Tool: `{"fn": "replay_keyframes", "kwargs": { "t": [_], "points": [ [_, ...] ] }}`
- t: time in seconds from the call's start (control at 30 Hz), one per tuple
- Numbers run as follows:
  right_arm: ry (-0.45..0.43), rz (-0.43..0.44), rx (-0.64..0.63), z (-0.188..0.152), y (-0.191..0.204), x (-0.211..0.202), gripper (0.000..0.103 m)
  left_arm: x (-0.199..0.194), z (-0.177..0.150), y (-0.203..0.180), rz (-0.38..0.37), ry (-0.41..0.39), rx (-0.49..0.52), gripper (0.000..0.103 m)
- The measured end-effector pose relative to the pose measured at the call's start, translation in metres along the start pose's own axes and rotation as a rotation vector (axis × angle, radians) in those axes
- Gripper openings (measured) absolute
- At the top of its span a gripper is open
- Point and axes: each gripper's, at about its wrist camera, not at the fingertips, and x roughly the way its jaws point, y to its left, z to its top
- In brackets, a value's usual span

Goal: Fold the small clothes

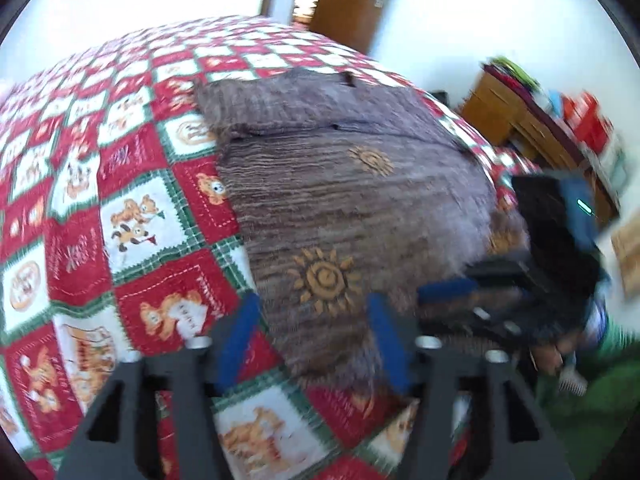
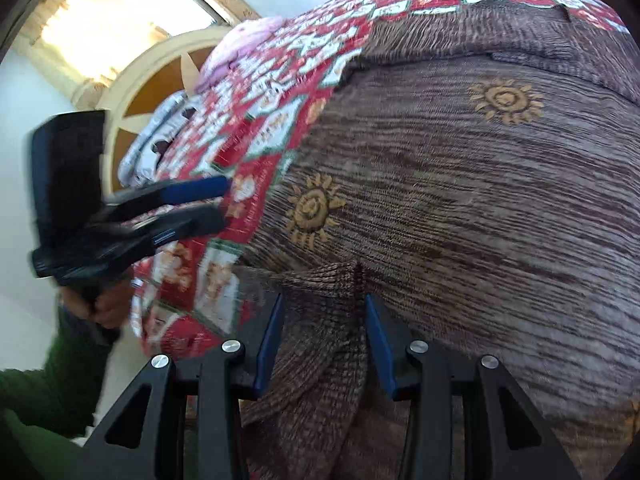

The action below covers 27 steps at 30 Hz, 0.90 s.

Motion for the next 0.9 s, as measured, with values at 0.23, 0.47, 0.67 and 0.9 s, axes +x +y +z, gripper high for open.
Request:
{"fn": "replay_keyframes", "kwargs": {
  "t": [0.23, 0.47, 0.67, 0.9],
  "points": [
    [-0.040, 0.008, -0.110, 0.008, 0.020, -0.009, 0.005, -0.008, -0.006, -0.036, -0.048, -0.005, 0.356, 0.077],
    [-0.094, 0.074, -0.186, 0.020, 0.043, -0.041, 0.005, 0.019, -0.010, -0.072, -0.063, 0.002, 0.687, 0.077],
    [-0.127, 0.094, -0.223, 0.026, 0.058, -0.051, 0.005, 0.031, 0.001, -0.078, -0.116, 0.036, 0.689, 0.013],
    [-0.224, 0.125, 0.019, 0.028, 0.008, -0.087, 0.014, 0.019, 0.011, -0.043, -0.147, -0.083, 0.370, 0.011]
  ]
}}
